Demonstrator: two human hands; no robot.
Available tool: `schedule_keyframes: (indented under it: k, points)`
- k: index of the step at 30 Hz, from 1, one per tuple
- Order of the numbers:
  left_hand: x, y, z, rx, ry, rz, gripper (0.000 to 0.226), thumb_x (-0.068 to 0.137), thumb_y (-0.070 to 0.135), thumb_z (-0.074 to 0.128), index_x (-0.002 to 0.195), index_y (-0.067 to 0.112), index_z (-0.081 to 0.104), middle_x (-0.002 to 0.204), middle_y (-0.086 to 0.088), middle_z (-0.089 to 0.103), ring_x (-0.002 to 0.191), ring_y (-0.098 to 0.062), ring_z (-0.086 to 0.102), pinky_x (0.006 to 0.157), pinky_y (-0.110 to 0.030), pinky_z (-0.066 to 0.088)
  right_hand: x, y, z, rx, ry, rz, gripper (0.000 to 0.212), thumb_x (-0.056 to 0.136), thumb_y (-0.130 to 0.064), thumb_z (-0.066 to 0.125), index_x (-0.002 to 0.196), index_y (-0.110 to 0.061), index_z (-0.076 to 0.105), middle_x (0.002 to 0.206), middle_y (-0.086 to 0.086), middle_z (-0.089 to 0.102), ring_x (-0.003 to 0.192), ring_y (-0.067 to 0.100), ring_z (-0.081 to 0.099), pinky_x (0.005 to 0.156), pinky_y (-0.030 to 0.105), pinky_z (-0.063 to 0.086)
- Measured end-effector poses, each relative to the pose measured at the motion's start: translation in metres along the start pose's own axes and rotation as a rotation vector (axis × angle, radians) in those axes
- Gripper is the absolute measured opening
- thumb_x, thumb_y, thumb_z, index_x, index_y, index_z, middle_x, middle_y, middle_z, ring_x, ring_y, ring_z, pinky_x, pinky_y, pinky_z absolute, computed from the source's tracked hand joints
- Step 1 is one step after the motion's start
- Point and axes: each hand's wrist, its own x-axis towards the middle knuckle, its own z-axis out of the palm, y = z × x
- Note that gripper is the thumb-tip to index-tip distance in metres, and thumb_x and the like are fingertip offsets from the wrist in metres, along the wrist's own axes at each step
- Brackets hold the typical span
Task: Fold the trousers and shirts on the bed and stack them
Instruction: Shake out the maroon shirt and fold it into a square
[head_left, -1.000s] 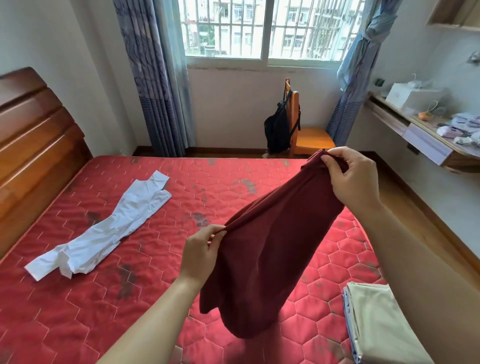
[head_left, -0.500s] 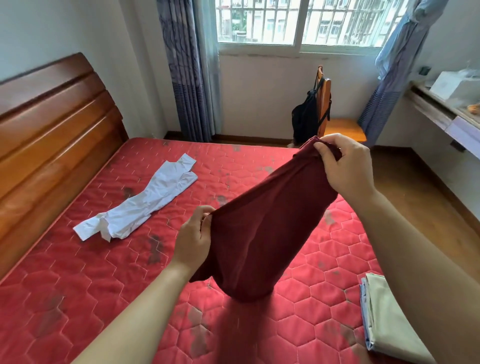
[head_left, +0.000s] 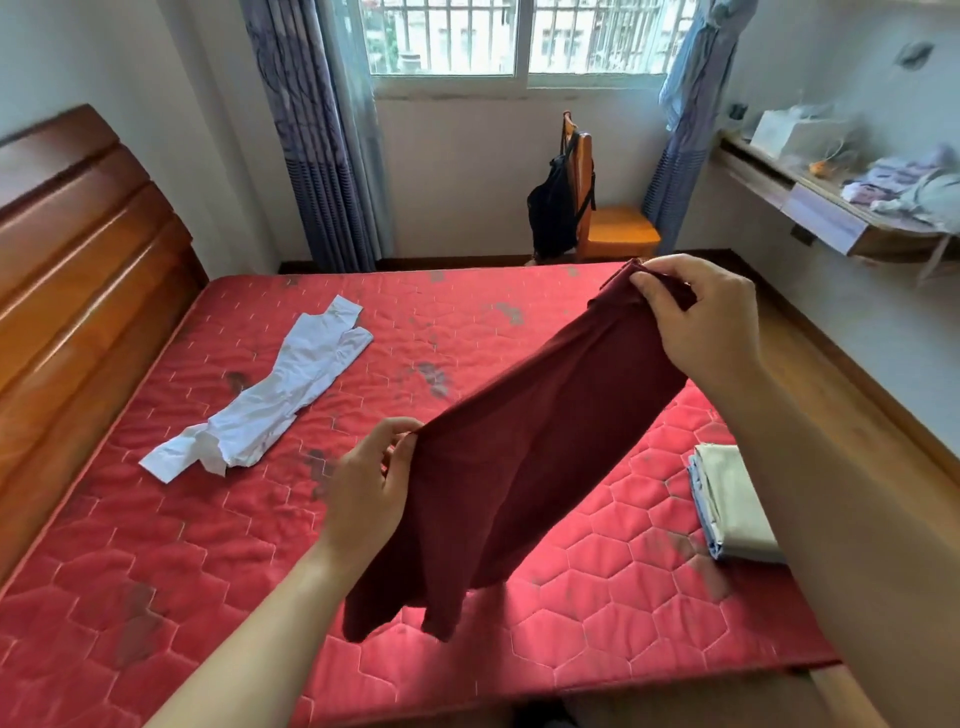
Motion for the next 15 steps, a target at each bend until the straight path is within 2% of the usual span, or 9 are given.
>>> schedule_keyframes:
  k: [4,7,9,12,15]
  points:
    - [0.010,-0.014,0.004,-0.008,-0.026,0.001,0.017,0.092,0.019,0.049,0.095,0.034,0.057,0.069,0.019,0.060,0.062,0.001,0.055,0.056,-0.007,0.036,0.002,0.004,0.012,0.003,-0.018,-0.003,0.021,0.089,-0.027,0.062,0.099,-0.012,0.071,0.096,0.002,0.071,0.085,0.003,0.058,0.079,-0.003,0.034]
    - [0.022,-0.044,0.017,0.038,-0.084,-0.091,0.015,0.094,0.015,0.052,0.094,0.028,0.060,0.066,0.019,0.058,0.062,0.004,0.055,0.055,-0.007,0.036,0.000,0.026,0.053,0.015,-0.107,0.039,0.020,0.089,-0.028,0.061,0.097,-0.012,0.071,0.093,0.002,0.071,0.082,0.004,0.058,0.077,-0.001,0.035]
    - [0.031,-0.076,0.034,0.061,-0.161,-0.205,0.014,0.094,0.014,0.053,0.095,0.024,0.063,0.065,0.019,0.057,0.062,0.004,0.054,0.056,-0.008,0.035,-0.004,0.055,0.096,0.018,-0.180,0.063,0.018,0.089,-0.026,0.061,0.093,-0.011,0.071,0.090,0.003,0.071,0.080,0.007,0.059,0.076,0.007,0.039]
    - [0.047,-0.137,0.070,0.109,-0.244,-0.327,0.016,0.093,0.013,0.052,0.094,0.025,0.063,0.068,0.015,0.060,0.064,0.000,0.055,0.058,-0.008,0.035,-0.012,0.112,0.176,-0.007,-0.317,0.113,0.016,0.088,-0.024,0.062,0.091,-0.011,0.070,0.088,0.006,0.071,0.082,0.021,0.064,0.076,0.025,0.044]
    - [0.070,-0.207,0.115,0.171,-0.290,-0.421,0.015,0.093,0.016,0.052,0.095,0.027,0.062,0.067,0.017,0.058,0.063,0.000,0.053,0.059,-0.009,0.035,-0.015,0.176,0.268,-0.031,-0.436,0.145,0.015,0.087,-0.023,0.064,0.091,-0.010,0.071,0.088,0.008,0.072,0.082,0.027,0.066,0.075,0.031,0.045]
